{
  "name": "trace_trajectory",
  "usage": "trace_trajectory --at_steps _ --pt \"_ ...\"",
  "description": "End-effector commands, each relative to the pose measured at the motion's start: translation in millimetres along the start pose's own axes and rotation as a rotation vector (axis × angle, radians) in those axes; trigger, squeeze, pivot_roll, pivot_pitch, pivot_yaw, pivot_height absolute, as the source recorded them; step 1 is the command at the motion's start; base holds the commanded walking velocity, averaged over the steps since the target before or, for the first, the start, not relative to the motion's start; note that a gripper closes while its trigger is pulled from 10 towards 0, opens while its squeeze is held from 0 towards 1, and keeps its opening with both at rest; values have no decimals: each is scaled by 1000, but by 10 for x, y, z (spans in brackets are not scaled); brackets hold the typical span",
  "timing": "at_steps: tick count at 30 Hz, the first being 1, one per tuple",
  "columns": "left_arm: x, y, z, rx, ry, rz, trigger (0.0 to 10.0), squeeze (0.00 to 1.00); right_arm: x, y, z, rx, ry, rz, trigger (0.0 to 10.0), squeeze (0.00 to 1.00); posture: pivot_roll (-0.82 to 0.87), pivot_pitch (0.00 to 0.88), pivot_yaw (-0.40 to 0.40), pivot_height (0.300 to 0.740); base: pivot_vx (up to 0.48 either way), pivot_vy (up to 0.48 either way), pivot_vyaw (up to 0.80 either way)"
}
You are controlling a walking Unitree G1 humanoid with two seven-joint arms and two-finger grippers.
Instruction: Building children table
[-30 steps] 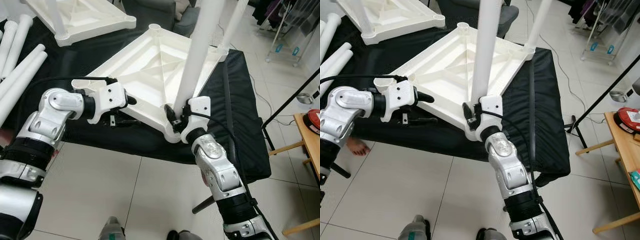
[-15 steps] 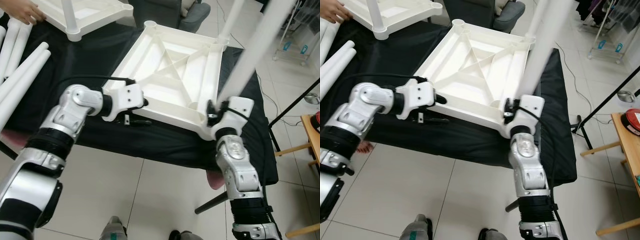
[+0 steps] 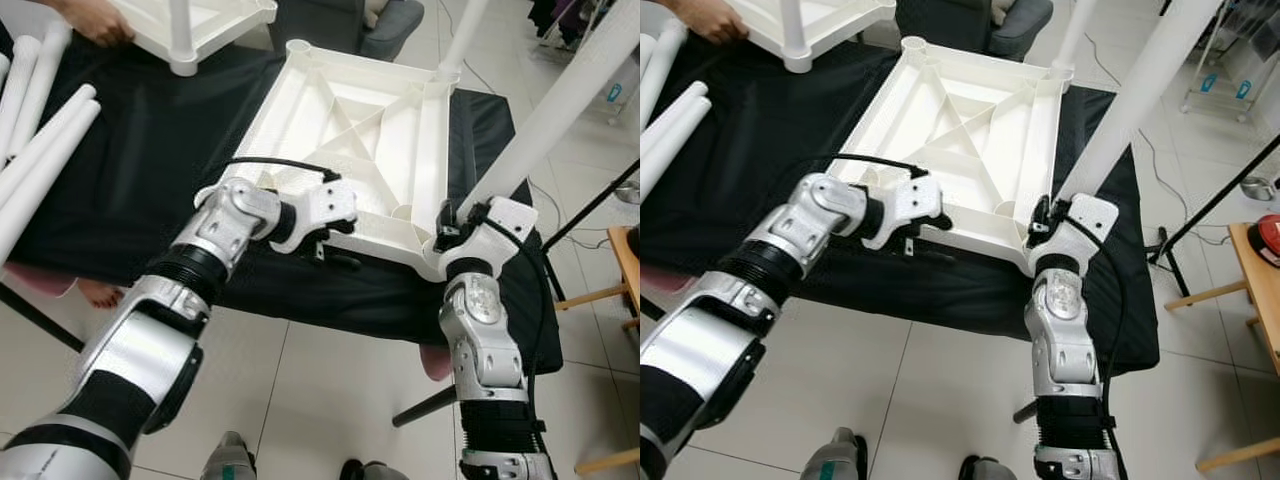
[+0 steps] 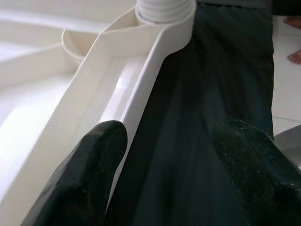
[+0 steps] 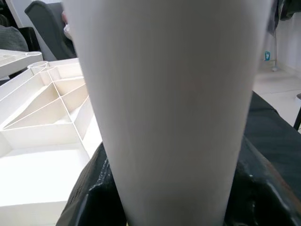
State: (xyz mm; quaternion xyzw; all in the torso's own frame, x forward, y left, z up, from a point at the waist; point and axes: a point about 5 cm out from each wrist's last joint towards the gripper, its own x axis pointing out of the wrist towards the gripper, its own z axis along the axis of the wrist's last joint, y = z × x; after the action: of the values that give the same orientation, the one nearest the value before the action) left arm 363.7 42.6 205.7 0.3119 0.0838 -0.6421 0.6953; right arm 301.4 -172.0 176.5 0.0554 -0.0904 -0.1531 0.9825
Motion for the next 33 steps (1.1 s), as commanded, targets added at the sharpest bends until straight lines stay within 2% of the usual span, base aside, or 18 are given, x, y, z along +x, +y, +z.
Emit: trace_trajectory --at_steps 1,2,6,12,14,16,18,20,24,26,27,29,30,33 --pt "11 205 -39 -51 20 431 10000 0 -90 -227 -336 1 154 -104 0 0 160 167 6 740 0 0 0" --pt "62 219 -26 -90 15 456 10000 0 -112 -218 -336 0 144 -96 0 0 158 168 8 740 0 0 0" --pt "131 280 79 -150 -28 531 10000 0 -145 -227 -354 -5 147 -107 0 0 154 170 9 740 0 0 0" --pt "134 351 197 -168 -77 590 10000 0 -151 -234 -350 -3 146 -115 0 0 151 175 13 740 0 0 0" --pt "151 367 271 -128 -90 599 10000 0 -156 -219 -356 1 143 -105 0 0 151 178 13 740 0 0 0" --pt "201 338 293 -53 -62 572 10000 0 -162 -200 -363 12 142 -97 0 0 153 180 14 740 0 0 0" --pt "254 301 267 -15 -24 547 10000 0 -162 -184 -362 16 141 -93 0 0 152 183 15 740 0 0 0" --pt "299 268 221 1 11 542 10000 0 -154 -167 -353 25 141 -91 0 0 148 188 17 740 0 0 0" --pt "345 235 188 -16 21 517 10000 0 -149 -155 -340 27 138 -88 0 0 145 190 18 740 0 0 0" --pt "375 188 200 -100 -37 419 10000 0 -147 -160 -333 27 138 -90 0 0 136 193 23 740 0 0 0" --pt "375 188 200 -100 -37 419 10000 0 -147 -160 -333 27 138 -90 0 0 136 193 23 740 0 0 0" --pt "349 155 254 -154 -135 301 10000 0 -150 -171 -326 25 136 -92 0 0 130 195 28 740 0 0 0" --pt "309 153 284 -151 -173 256 10000 0 -152 -177 -323 24 135 -94 0 0 130 195 31 740 0 0 0" --pt "264 152 306 -137 -195 216 10000 0 -154 -183 -322 24 134 -95 0 0 130 195 31 740 0 0 0"
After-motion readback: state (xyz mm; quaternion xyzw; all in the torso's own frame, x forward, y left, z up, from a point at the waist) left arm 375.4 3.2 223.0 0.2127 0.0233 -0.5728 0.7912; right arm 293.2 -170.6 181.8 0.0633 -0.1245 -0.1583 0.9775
